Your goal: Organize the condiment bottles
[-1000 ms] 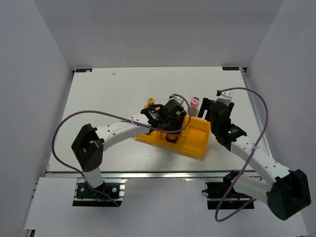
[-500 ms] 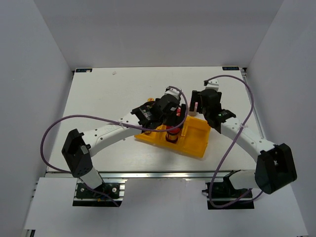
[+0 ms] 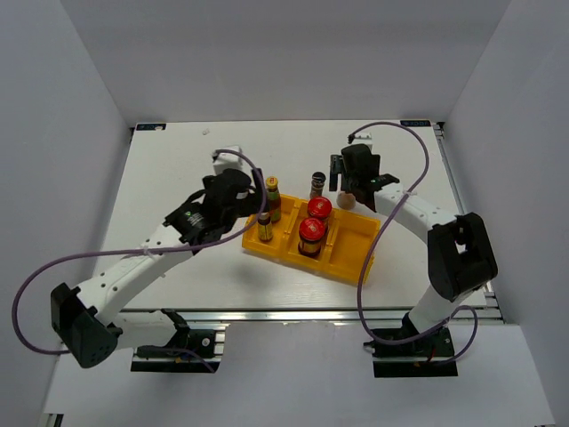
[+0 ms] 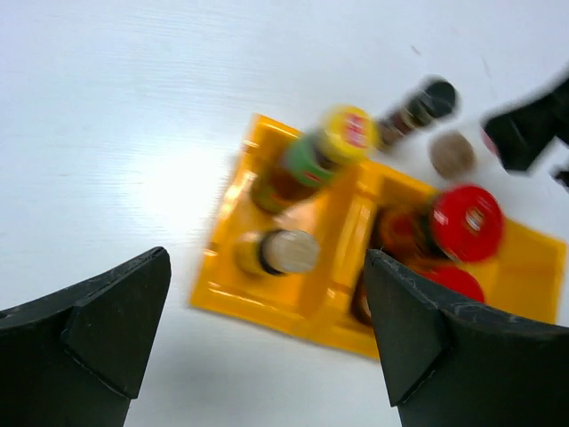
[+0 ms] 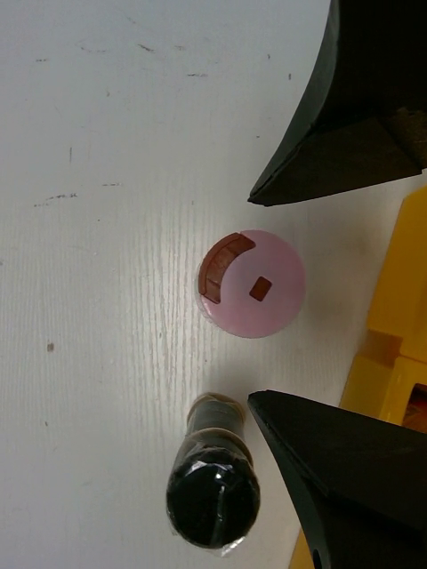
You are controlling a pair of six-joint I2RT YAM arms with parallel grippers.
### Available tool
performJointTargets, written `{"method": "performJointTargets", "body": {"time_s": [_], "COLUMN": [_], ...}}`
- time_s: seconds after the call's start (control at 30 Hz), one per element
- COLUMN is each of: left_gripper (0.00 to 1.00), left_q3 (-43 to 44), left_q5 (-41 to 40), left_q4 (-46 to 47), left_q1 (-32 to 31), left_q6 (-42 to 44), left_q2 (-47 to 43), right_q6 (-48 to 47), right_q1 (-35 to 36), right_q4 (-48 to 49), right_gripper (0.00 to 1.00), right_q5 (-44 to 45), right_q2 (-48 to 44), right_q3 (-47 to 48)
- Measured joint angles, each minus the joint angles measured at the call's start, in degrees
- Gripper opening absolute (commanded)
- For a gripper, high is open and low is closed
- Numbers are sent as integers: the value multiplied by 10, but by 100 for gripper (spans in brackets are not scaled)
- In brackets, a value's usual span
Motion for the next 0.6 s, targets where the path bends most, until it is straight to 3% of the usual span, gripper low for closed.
{"method": "performJointTargets", "body": {"time_s": [0.1, 0.47, 0.6], "left_gripper": [98, 98, 98], "left_q3": [-40, -74, -88], "left_q5": [-3, -3, 19], "left_q4": [9, 56, 72], "left_q1": [47, 101, 145], "left_q6": [-8, -3, 2], "left_q2": [-40, -75, -75], "right_q6": [1, 33, 43], "right_q1": [-3, -6, -6], "right_q4": [-5, -52, -66], "right_gripper": [88, 74, 61], "right_q5": [-1, 11, 26], "right_q2": [23, 64, 71], "right_q3": [16, 63, 79]}}
